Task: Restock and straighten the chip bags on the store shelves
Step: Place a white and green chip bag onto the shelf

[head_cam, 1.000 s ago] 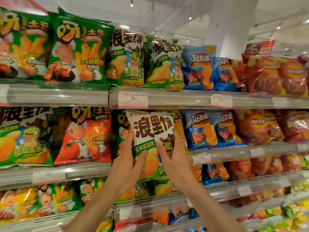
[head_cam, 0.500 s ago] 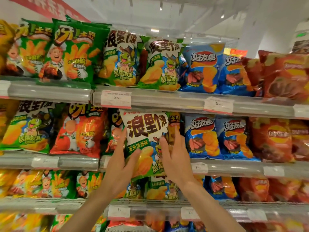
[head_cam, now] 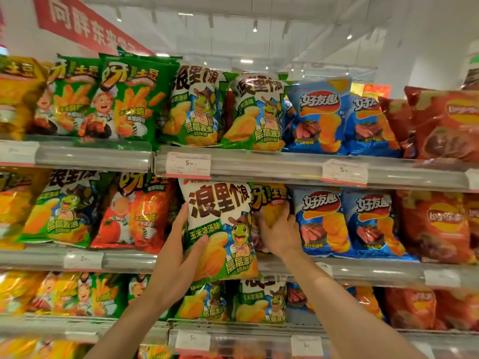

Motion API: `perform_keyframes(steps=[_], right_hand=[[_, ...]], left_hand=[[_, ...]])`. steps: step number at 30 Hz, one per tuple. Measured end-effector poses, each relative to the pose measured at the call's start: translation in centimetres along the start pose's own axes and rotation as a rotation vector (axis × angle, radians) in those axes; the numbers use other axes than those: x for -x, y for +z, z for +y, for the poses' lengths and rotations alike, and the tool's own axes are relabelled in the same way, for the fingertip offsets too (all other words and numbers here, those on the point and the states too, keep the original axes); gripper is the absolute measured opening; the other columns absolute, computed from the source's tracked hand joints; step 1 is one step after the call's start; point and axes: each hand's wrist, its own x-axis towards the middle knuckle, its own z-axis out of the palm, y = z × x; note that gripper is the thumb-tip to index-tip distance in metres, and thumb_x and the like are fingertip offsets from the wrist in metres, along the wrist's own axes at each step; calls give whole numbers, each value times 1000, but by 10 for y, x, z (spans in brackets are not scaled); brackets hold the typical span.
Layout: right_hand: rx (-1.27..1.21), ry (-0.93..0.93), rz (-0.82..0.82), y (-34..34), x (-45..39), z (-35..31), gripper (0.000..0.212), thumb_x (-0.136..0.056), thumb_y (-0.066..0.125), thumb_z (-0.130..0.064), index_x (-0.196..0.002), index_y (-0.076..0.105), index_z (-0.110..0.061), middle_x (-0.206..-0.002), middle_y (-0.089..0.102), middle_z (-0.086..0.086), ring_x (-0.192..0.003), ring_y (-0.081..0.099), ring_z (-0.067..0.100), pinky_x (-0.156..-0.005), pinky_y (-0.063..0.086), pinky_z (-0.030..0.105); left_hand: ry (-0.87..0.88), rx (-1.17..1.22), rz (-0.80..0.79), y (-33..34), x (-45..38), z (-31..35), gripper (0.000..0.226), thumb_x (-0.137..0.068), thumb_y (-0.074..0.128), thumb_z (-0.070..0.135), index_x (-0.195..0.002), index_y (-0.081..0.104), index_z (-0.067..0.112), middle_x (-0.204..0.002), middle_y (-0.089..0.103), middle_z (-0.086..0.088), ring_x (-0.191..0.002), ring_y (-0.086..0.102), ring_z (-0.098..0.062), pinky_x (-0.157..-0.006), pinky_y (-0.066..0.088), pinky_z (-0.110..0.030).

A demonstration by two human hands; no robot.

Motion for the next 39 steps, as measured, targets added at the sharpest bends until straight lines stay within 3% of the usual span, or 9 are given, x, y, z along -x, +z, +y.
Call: perform_keyframes(steps=[2, 7, 16, 24, 28, 32, 39], right_hand=[[-39, 6, -9, 2, -2, 2, 99, -92, 42, -71, -159, -2, -14, -150, 36, 24, -133, 43, 43, -108, 40, 50], [-70, -24, 35, 1, -3, -3, 96, -91, 53, -66, -158, 5, -18, -148, 39, 17, -125, 53, 42, -95, 49, 49], [42, -109, 129, -1, -10, -14, 90, -90, 54, -65, -157, 15, -19, -143, 40, 19, -129, 44, 42, -96, 47, 51], [-187, -42, 32, 0, -15, -11, 87, -87, 59, -67, -155, 25, -25, -145, 44, 14, -129, 50, 37, -102, 46, 44], [-18, -99, 136, 6, -5, -20, 82, -91, 53, -65, -154, 25, -23, -137, 46, 16, -125, 50, 39, -90, 51, 48], [142, -123, 199, 5, 2, -31, 82, -93, 51, -63, -156, 20, -20, -140, 44, 16, -131, 43, 36, -87, 51, 47], [158, -165, 273, -21, 9, -23, 85, -93, 50, -63, -157, 21, -17, -137, 47, 19, -127, 47, 39, -87, 50, 46]], left_hand=[[-2, 4, -7, -3, -1, 0, 71, -97, 57, 39, -148, 13, 63, -132, 42, 51, -126, 46, 15, -105, 50, -42], [-25, 22, -11, -7, -1, 0, 73, -97, 57, 39, -153, 12, 53, -127, 44, 51, -121, 49, 17, -102, 52, -40], [-42, 27, 2, -17, -2, -7, 72, -97, 57, 39, -151, 14, 58, -128, 45, 50, -122, 47, 18, -103, 51, -41], [-20, 10, 16, -20, -4, -9, 71, -97, 56, 38, -150, 15, 58, -120, 46, 55, -113, 52, 21, -84, 54, -17], [-28, 15, 21, -22, -5, -10, 70, -98, 57, 36, -150, 16, 58, -122, 48, 51, -117, 54, 14, -90, 53, -24], [-21, -1, 13, -20, -5, -9, 70, -98, 56, 35, -152, 16, 54, -121, 47, 54, -115, 51, 21, -90, 51, -21], [-28, -11, -12, -16, -6, -11, 71, -95, 56, 44, -150, 14, 59, -144, 42, 36, -133, 45, 5, -109, 46, -43]])
